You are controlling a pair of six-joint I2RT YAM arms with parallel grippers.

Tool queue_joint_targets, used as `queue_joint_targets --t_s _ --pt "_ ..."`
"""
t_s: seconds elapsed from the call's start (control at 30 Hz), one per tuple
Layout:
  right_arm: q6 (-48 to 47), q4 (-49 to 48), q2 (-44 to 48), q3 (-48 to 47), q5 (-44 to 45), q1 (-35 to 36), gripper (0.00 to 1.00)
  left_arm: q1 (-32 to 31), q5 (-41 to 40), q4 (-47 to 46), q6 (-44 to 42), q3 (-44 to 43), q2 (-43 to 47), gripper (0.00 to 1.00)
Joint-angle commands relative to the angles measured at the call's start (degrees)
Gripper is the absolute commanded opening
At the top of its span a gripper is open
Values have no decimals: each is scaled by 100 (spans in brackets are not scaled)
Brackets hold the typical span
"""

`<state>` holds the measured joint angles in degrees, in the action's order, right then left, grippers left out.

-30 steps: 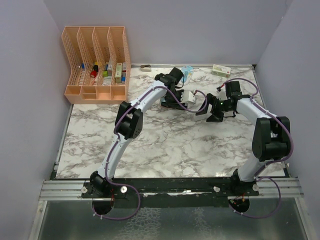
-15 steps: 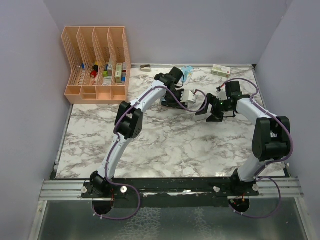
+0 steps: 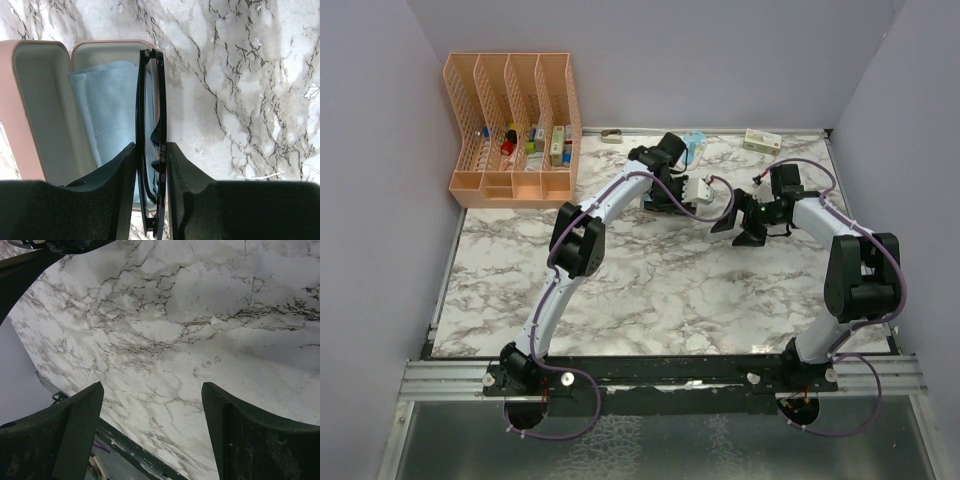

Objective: Organize the sunglasses
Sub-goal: Place the sunglasses in the sunglasses case.

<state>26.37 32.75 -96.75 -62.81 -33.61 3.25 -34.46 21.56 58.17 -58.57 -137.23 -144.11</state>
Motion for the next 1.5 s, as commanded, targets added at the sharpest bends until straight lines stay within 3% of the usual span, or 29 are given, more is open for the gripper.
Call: queue_joint_targets --t_s 0.0,1.2,1.47 --pt "39 -172 13 23 -134 -57 80 69 172 -191 152 -145 311 0" --pt "107 -258 -41 58 -201 -53 80 123 212 -137 100 -103 3 0" --pt "114 -305 -123 32 -267 -54 80 123 149 -328 141 230 85 0"
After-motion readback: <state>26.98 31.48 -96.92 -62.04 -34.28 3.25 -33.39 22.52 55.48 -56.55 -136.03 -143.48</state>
